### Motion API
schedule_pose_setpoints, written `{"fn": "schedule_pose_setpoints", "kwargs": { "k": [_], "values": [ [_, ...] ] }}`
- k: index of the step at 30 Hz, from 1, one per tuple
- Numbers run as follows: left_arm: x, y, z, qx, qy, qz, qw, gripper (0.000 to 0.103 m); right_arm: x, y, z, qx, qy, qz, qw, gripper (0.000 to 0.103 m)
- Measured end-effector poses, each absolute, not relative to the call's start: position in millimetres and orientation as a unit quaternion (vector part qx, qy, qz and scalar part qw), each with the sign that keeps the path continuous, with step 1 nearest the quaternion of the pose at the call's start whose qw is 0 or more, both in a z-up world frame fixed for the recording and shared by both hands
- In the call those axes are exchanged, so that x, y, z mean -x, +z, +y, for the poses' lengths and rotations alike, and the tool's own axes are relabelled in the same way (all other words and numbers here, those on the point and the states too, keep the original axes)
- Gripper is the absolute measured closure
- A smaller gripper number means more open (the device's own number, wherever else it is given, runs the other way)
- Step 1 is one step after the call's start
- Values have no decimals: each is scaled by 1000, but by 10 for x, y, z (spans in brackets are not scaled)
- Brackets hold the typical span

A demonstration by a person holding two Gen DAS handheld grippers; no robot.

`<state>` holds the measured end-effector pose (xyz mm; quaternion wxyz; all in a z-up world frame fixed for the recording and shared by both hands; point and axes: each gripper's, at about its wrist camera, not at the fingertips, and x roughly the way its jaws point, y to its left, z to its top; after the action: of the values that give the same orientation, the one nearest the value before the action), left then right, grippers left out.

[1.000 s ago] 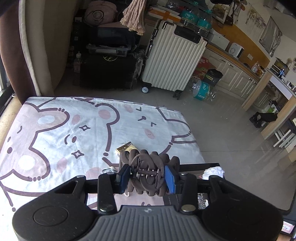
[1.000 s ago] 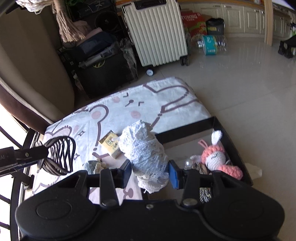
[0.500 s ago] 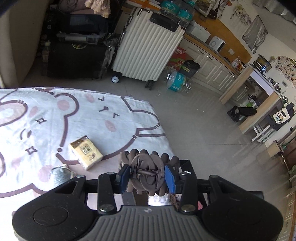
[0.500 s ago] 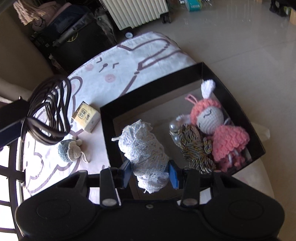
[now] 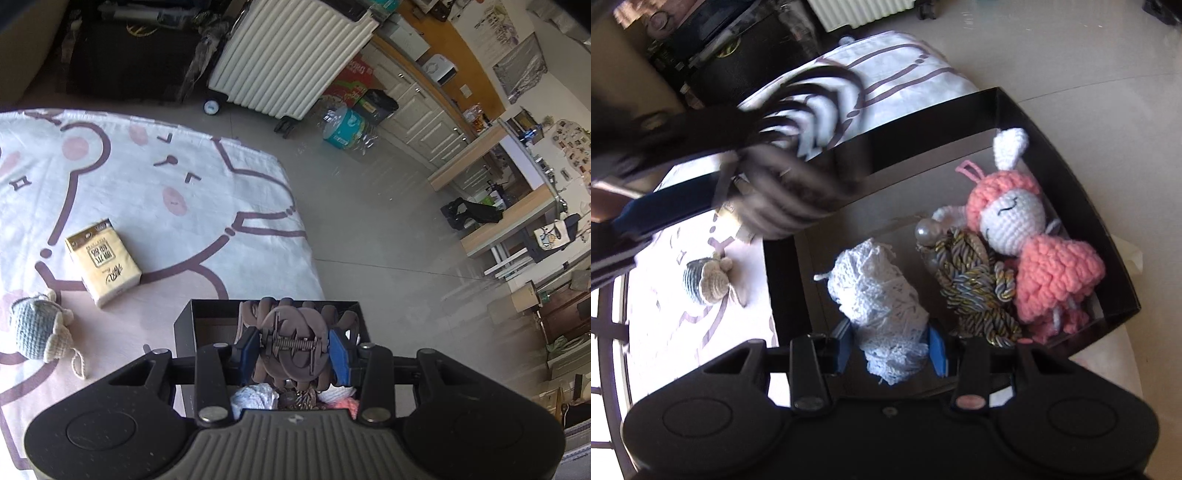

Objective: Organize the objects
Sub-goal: 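Lower the lace cloth into the black box and open the right gripper, then lower the black claw clip into the box and open the left gripper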

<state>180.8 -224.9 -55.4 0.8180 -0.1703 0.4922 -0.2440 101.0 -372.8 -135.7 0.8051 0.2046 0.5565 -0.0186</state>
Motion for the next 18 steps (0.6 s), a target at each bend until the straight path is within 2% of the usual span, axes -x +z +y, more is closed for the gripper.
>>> {"fn": "schedule_pose_setpoints", "kwargs": {
  "k": [4,15,18],
  "values": [
    [-1893,-731,-2281,168,-214,511,815,61,-1033,-1396,-3643,-182,-1,568,803,59],
    [-1998,-937,-2282,160,-162,527,819,61,-1086,-1452,-3608,-216,-7,577,787,59],
    [-2030,-997,-2248,178,-170,546,801,57,-1085,-1454,-3614,-226,-12,574,787,57]
  ]
}}
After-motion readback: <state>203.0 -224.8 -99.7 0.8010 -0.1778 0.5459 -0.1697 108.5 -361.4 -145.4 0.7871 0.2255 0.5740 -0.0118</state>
